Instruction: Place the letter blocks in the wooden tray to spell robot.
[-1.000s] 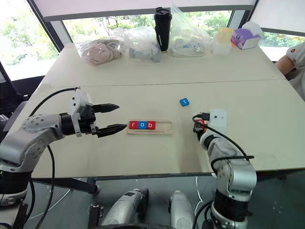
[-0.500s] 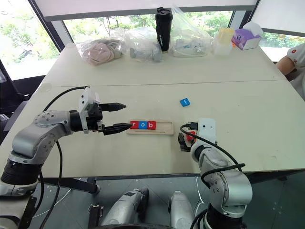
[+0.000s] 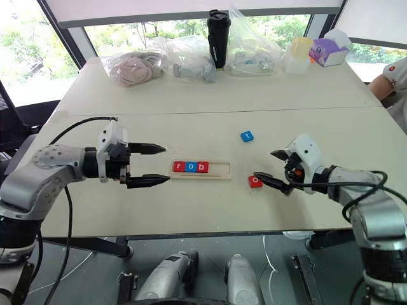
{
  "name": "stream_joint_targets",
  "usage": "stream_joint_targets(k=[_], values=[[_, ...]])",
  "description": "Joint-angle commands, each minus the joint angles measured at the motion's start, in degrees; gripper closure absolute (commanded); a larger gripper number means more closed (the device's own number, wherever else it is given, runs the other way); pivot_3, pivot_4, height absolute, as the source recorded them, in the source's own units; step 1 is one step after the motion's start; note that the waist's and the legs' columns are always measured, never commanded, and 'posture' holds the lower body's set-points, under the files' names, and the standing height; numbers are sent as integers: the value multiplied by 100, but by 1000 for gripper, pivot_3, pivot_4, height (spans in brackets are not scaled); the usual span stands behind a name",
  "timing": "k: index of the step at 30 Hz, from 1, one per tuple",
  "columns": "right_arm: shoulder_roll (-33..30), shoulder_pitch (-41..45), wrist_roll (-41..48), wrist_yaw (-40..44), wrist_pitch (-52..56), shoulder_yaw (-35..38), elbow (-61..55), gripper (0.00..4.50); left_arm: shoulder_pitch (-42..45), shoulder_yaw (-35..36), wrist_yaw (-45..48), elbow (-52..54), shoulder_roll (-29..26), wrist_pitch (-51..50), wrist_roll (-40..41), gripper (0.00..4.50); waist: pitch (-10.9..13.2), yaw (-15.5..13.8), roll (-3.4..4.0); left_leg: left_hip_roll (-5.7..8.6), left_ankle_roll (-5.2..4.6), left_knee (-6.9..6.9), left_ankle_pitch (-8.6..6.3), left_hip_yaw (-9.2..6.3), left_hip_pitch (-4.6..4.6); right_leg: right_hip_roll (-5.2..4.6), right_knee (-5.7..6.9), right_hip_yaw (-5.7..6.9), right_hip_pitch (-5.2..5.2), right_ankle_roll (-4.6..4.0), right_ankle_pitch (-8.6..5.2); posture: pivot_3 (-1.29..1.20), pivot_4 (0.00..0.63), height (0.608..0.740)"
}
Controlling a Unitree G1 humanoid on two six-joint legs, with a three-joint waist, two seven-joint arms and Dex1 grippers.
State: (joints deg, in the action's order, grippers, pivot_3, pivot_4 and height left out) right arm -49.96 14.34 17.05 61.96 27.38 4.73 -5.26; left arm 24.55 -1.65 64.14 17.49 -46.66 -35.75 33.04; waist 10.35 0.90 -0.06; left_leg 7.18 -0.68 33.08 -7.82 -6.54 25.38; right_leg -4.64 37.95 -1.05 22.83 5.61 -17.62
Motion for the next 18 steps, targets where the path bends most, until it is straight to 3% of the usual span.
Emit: stream_joint_targets(k=[1, 8, 18], values=[[-163, 399, -539, 732, -1344, -577, 994, 33, 16, -201, 179, 335, -233, 267, -302, 0, 1, -8, -2, -1, 0, 0, 0, 0, 0, 0, 0, 0, 0, 0, 0, 0, 150, 740], [-14, 1282, -722, 1574, -2134, -1090, 2392, 33, -317, -271, 100, 630, -324, 384, -523, 0, 3, -13, 0, -1, 0, 0, 0, 2, 2, 0, 0, -3, 3, 1, 1, 0, 150, 740], [246, 1428, -873, 1787, -2542, -1288, 2728, 33, -391, -64, -306, 1025, -302, -12, -336, 0, 4, -26, -1, -1, 12, 2, -8, -1, 1, 0, 2, -3, 3, 0, 0, 0, 150, 740]])
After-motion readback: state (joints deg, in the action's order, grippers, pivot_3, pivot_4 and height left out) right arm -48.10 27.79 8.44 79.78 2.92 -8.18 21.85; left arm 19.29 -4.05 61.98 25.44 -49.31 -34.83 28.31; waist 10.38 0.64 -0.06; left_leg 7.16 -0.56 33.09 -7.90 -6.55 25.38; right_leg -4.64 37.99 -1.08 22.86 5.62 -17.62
